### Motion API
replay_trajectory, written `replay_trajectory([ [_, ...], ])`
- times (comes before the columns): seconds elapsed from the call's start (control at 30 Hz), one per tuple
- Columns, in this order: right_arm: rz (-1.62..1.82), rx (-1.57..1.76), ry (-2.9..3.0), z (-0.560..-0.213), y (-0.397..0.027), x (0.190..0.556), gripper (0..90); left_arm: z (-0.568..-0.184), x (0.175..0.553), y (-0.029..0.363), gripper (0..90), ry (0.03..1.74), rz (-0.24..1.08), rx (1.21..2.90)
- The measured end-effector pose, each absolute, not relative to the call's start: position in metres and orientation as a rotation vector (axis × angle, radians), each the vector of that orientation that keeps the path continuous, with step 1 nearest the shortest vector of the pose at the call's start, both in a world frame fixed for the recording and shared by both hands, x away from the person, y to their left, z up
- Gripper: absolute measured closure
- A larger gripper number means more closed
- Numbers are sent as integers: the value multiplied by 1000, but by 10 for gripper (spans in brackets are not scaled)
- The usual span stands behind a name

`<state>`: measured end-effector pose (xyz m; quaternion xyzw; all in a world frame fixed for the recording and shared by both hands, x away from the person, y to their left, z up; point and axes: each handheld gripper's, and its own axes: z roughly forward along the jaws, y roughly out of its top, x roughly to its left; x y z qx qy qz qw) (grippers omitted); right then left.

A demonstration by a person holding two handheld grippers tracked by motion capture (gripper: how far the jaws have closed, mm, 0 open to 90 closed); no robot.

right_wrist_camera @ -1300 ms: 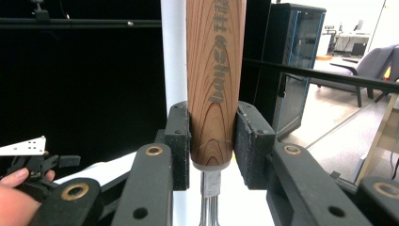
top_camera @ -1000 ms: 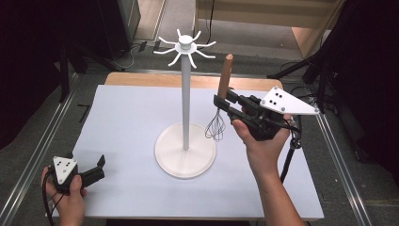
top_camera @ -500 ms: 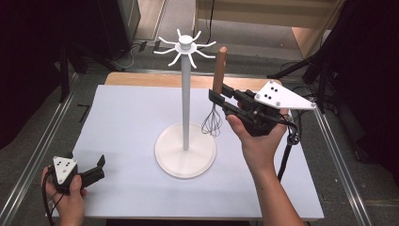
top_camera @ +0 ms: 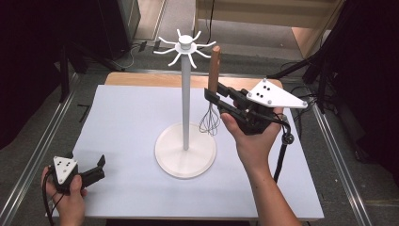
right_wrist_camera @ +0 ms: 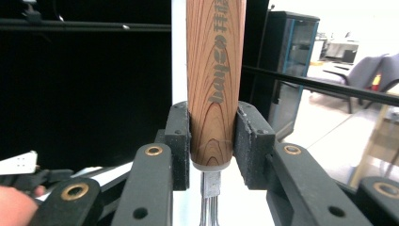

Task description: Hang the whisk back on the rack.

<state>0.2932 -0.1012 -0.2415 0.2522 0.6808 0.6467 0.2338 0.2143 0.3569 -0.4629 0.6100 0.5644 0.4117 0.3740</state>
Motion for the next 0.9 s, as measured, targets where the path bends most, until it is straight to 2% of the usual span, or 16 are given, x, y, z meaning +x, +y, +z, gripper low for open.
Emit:
replay_trajectory([
  [0.9, 1822, 709, 1881, -246, -89, 301, 706, -463, 214, 357, 0, 1442, 1052, 1565],
])
